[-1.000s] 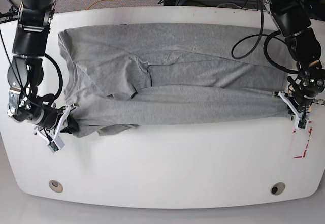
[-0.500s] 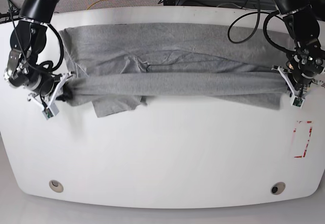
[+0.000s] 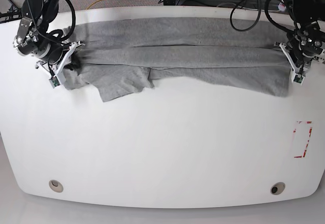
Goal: Fold the T-shirt properly
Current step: 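Lift the hem and fold it over onto the shoulders with both grippers, then release the hem and pinch the folded edge with the right gripper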
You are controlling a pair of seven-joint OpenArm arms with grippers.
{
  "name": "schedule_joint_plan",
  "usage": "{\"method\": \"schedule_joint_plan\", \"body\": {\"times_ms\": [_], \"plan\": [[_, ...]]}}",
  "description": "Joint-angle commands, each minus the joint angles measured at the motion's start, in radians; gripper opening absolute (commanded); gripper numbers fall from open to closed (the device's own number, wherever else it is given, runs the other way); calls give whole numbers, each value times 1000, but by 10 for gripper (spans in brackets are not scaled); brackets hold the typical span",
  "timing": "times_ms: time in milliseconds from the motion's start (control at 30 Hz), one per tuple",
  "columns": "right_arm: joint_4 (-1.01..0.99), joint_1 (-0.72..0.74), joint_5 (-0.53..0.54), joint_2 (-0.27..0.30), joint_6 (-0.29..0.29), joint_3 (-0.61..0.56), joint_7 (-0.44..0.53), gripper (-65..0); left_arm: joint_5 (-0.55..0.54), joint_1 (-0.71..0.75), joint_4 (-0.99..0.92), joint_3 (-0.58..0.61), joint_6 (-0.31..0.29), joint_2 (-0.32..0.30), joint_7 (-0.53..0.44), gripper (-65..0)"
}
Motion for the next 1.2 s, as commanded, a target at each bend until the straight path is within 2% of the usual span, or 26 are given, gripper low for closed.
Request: {"method": "schedule_joint_plan", "body": {"times_ms": [0, 67, 267, 333, 433, 567, 667, 1033, 1167], "plan": [[20, -6, 2, 13, -2, 11, 14, -645, 14, 5, 20, -4, 8, -20, 0, -650], [23, -15, 1, 1, -2, 11, 14, -560, 14, 11, 20, -4, 8, -20, 20, -594], [87, -19, 10, -5, -2, 11, 10, -176, 14, 11, 43, -9, 8, -20, 77, -346], [120, -19, 10, -6, -2, 11, -4, -133, 14, 11, 72, -9, 8, -20, 83, -301], [176, -12, 10, -30, -2, 11, -20, -127, 11, 11, 155, -9, 5, -17, 83, -283], [193, 13, 10, -49, -2, 3, -20, -127, 5, 0, 233, -33, -67, 9, 89, -283], [158, 65, 2, -74, -2, 1, -20, -127, 15, -49, 240, -59, -78, 49, 89, -283], [-164, 278, -2, -79, -2, -94, -20, -125, 17, -52, 66, -84, -76, 59, 86, -283], [-282, 358, -64, -80, -20, -97, -17, -125, 14, -1, 75, -84, -76, 57, 86, -283]]}}
